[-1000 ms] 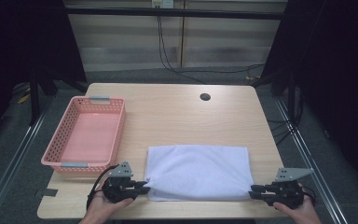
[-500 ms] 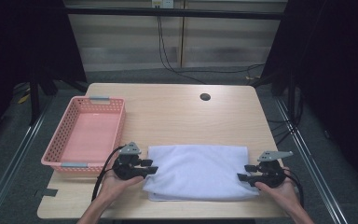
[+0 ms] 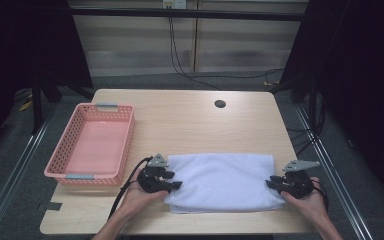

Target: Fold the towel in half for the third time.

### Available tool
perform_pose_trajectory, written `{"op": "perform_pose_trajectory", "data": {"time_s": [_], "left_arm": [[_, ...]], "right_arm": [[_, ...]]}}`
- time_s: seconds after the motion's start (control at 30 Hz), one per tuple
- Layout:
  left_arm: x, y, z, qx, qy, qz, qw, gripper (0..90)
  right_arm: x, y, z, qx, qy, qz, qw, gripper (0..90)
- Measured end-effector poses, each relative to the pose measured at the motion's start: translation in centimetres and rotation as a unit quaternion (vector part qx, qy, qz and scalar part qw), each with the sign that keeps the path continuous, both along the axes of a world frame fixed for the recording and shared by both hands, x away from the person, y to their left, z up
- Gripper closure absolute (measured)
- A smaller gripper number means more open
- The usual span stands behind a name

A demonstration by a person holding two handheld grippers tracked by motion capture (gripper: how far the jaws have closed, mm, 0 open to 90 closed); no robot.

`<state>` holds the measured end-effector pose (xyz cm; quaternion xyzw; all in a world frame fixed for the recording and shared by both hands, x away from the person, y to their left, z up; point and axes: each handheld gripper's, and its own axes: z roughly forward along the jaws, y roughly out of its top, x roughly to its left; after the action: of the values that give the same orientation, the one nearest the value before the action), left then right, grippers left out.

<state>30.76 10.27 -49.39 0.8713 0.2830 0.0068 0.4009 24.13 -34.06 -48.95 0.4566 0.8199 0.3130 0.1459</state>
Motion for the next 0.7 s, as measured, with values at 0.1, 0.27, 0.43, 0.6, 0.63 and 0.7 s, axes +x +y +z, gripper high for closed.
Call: {"op": "perform_pose_trajectory", "data": {"time_s": [0.1, 0.27, 0.43, 0.6, 0.63, 0.7], "left_arm": [[0.5, 0.1, 0.5, -0.019, 0.001, 0.023, 0.9995, 47.6], [2.7, 0.7, 1.7, -0.035, -0.005, 0.049, 0.9982, 44.8], [4.0, 1.1, 2.2, -0.044, -0.022, 0.071, 0.9962, 41.9], [4.0, 2.0, 2.0, -0.051, -0.021, 0.083, 0.9950, 41.0], [4.0, 2.1, 2.1, -0.050, -0.021, 0.083, 0.9950, 41.0], [4.1, 2.1, 2.1, -0.051, -0.021, 0.078, 0.9954, 40.4]], "right_arm": [[-0.7, -0.1, 0.6, 0.020, 0.000, 0.004, 0.9998, 52.6], [-3.0, 2.5, 2.6, 0.053, -0.031, 0.050, 0.9969, 44.0], [-3.4, 7.3, 4.3, 0.086, -0.022, 0.111, 0.9898, 40.5], [-2.3, 13.9, 4.1, 0.099, -0.005, 0.178, 0.9791, 39.1], [-1.8, 15.5, 3.7, 0.112, 0.010, 0.191, 0.9751, 38.6], [-1.2, 17.8, 3.2, 0.123, 0.025, 0.216, 0.9684, 39.0]]}}
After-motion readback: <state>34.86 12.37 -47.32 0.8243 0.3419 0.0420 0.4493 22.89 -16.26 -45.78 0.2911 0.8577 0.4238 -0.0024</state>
